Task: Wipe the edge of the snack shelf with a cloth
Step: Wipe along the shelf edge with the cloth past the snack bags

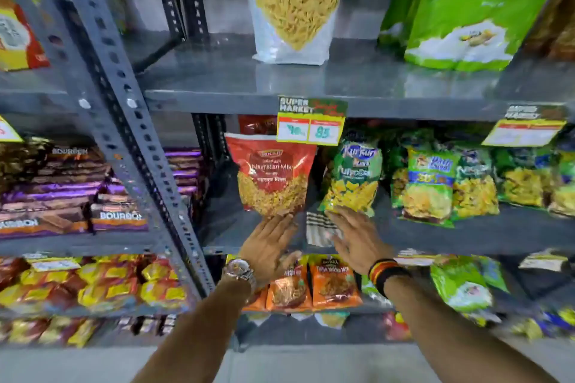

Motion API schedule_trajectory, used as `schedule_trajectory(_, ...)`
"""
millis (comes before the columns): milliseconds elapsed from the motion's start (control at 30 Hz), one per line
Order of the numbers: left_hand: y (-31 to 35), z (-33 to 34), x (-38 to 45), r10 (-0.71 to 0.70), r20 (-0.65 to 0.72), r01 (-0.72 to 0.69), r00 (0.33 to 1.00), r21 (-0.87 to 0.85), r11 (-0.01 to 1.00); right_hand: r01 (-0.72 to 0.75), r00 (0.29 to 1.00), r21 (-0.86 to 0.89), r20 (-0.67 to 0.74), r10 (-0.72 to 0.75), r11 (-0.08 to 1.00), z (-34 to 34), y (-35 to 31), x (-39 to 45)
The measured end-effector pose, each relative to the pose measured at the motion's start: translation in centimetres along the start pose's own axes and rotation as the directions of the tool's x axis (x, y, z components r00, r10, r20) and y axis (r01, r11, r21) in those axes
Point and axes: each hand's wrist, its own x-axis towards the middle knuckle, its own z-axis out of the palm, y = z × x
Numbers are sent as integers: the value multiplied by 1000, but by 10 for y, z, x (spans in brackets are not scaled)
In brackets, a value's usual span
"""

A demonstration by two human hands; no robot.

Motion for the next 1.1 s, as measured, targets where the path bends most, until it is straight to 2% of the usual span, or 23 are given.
schedule_trajectory(133,-26,21,-3,51,28,-53,998,37,998,-31,998,-33,58,33,999,36,-3,13)
schedule_trajectory(300,-44,38,-3,152,32,-152,988,12,988,-52,999,-50,-10,51,997,49,-6,3)
schedule_trajectory(500,-48,49,14,220,16,-221,975,17,975,33,998,-75,50,-29,997,55,4,27)
schedule_trajectory(767,-53,66,15,247,-65,-242,967,86,967,48,997,-32,-59,-50,998,70,7,27)
schedule_trajectory(900,-52,65,13,228,-40,-223,973,98,970,32,995,49,-101,-27,998,74,-2,19)
schedule_trajectory(1033,-39,54,13,150,2,-150,989,18,989,-95,988,206,-97,117,974,65,-14,3)
schedule_trajectory(1100,-29,40,8,94,31,-94,995,-11,996,-113,987,283,-80,141,953,48,-17,-8)
